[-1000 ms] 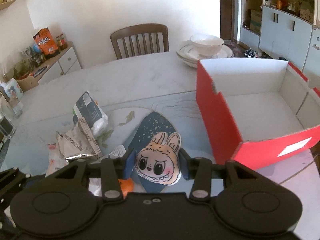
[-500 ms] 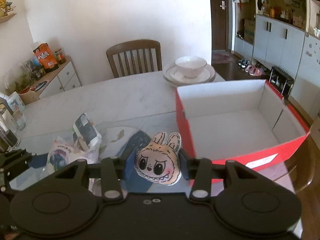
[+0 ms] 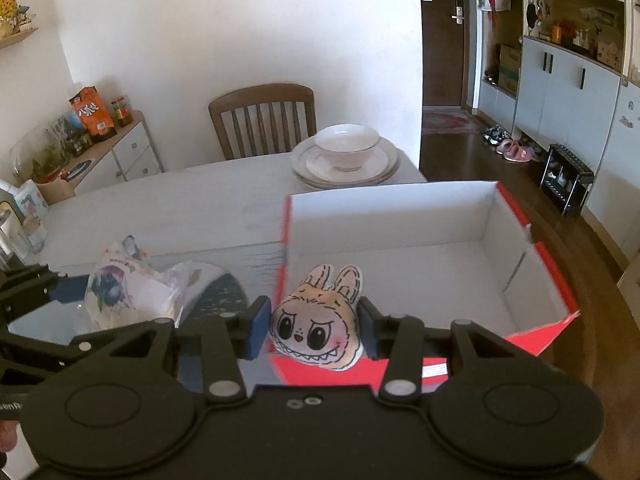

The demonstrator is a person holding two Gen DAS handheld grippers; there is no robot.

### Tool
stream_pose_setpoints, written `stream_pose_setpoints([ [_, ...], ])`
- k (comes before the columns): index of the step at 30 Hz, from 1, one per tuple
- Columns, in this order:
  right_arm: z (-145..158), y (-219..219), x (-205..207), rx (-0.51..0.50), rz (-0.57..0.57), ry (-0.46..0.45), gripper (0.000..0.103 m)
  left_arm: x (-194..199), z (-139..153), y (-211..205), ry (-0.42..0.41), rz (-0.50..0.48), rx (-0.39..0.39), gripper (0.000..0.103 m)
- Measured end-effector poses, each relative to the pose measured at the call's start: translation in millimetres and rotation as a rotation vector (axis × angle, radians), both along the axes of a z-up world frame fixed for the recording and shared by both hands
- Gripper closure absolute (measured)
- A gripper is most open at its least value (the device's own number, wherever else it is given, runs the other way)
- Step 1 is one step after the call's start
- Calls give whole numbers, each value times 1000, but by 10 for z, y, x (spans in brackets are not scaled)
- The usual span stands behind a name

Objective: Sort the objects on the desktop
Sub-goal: 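Carry the bread bag and bunny card with both grippers over the red box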

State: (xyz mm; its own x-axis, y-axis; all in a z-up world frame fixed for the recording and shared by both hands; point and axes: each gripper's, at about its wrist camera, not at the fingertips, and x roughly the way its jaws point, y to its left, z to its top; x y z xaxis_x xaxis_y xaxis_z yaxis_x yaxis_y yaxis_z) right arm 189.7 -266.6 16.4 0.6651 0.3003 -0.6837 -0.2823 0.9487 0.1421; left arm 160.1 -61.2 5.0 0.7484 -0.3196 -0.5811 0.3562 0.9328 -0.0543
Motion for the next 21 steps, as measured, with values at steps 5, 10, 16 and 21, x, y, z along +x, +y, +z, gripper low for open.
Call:
stream_pose_setpoints([
  [5, -27, -310, 143, -5, 2, 0, 58, 181, 3, -351, 9, -8, 9, 37],
  [10, -76, -618, 283, -14, 6, -1, 58, 387, -1, -663, 23, -16, 16, 37],
  [16, -172, -864, 431, -35, 26, -1, 58, 637, -44, -963, 39, -30, 47, 37],
  [21, -267, -1012, 594, -45, 44, 14, 59, 863, -134, -1120, 81, -32, 60, 37],
])
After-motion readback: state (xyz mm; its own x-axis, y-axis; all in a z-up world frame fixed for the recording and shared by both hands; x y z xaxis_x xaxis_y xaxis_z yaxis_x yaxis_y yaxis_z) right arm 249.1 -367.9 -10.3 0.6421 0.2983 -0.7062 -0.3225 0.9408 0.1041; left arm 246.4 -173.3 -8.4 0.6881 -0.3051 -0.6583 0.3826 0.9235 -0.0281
